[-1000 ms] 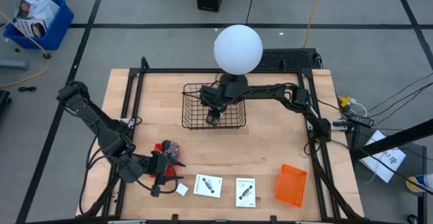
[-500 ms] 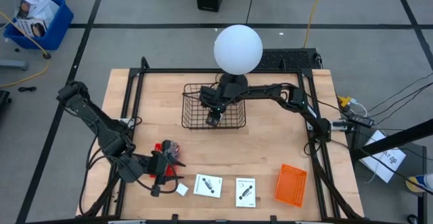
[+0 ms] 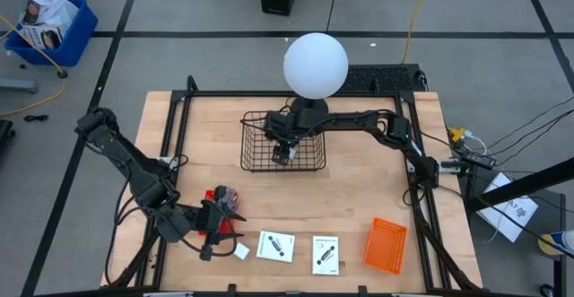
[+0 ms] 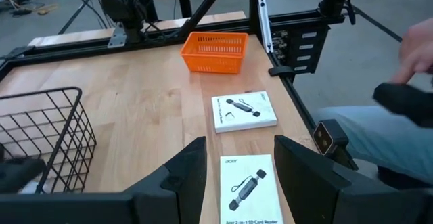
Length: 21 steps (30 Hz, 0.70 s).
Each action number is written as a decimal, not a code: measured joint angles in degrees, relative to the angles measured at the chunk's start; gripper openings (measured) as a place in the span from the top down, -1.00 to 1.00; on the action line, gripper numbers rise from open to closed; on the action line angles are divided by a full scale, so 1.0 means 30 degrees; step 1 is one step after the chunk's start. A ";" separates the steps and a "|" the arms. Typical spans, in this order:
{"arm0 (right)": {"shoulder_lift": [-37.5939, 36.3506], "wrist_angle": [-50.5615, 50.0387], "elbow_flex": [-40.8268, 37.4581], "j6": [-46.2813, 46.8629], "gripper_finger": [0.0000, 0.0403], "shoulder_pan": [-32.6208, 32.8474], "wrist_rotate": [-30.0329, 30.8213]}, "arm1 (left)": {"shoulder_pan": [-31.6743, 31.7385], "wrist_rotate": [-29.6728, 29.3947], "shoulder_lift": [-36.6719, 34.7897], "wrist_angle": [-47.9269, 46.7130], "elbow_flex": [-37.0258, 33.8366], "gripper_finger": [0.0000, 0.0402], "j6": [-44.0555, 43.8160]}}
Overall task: Pick and place items into bin
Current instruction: Put the top white charger adapter into the wire basket, then put the white charger adapter into the wire basket
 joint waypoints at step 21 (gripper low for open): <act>-0.3618 0.4679 0.0048 -0.0415 -0.12 0.7947 0.2469 | -0.0008 0.1533 -0.0001 -0.0129 0.0000 0.12 -0.0110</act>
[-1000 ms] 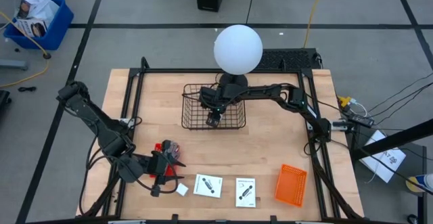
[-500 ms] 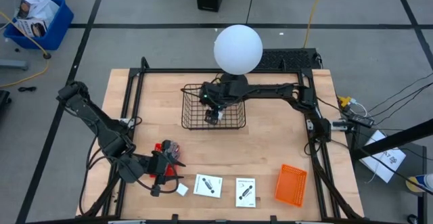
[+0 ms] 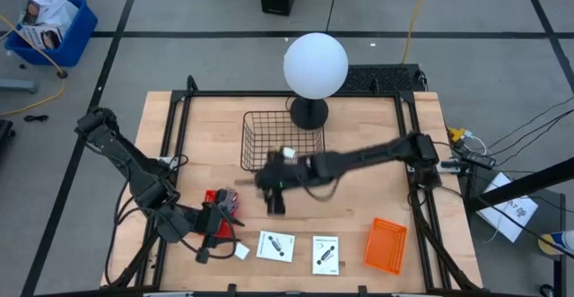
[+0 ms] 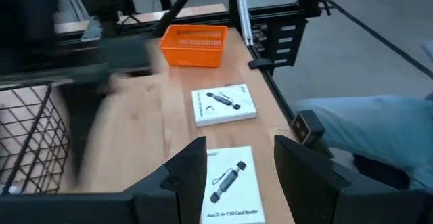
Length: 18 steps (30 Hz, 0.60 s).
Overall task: Pick and place items into bin
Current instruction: Put the white charger adapter into the wire basket
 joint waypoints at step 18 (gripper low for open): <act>0.5002 0.7171 -0.0041 0.5604 -0.01 0.4348 -0.0278 | -0.2659 -0.1571 -0.1785 0.1687 0.0022 0.12 0.1836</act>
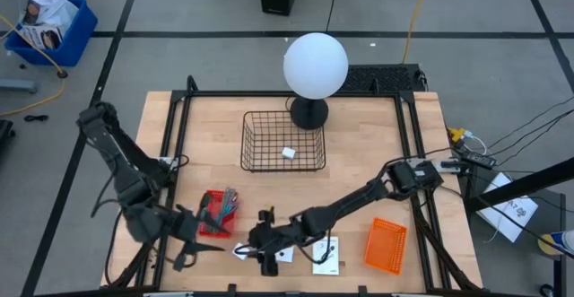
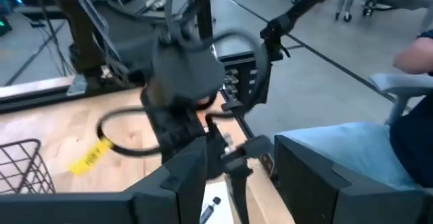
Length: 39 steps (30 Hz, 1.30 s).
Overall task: Pick and place items into bin
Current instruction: Put the white charger adapter into the wire basket
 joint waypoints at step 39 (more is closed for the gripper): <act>-0.1647 -1.2455 0.0007 0.5903 0.03 0.3876 0.5778 | 0.2091 0.5451 0.8883 -0.5125 -0.0007 -0.15 -0.4173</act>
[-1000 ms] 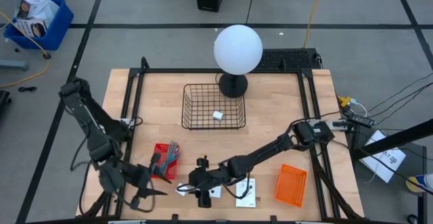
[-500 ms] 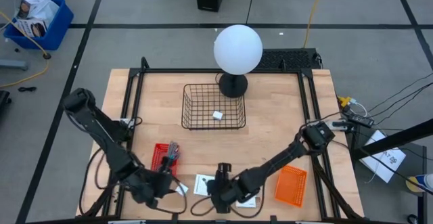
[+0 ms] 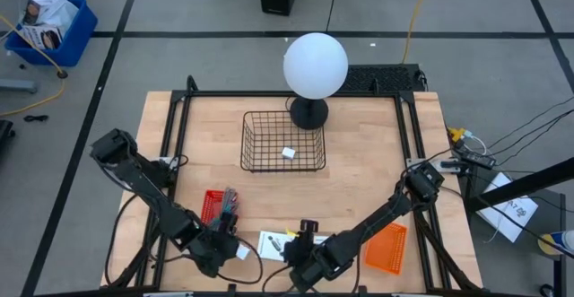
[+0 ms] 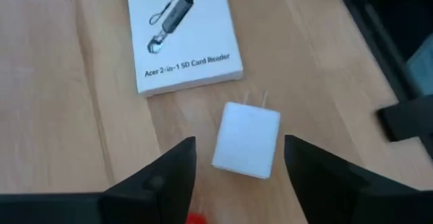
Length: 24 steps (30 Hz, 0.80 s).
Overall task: Pick and place items into bin
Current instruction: Put the white charger adapter into the wire basket
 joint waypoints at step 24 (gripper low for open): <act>-0.0022 -0.0080 0.0000 0.0507 0.13 -0.0022 -0.0015 | 0.0768 0.1319 0.2634 0.1753 -0.0012 -0.35 0.1648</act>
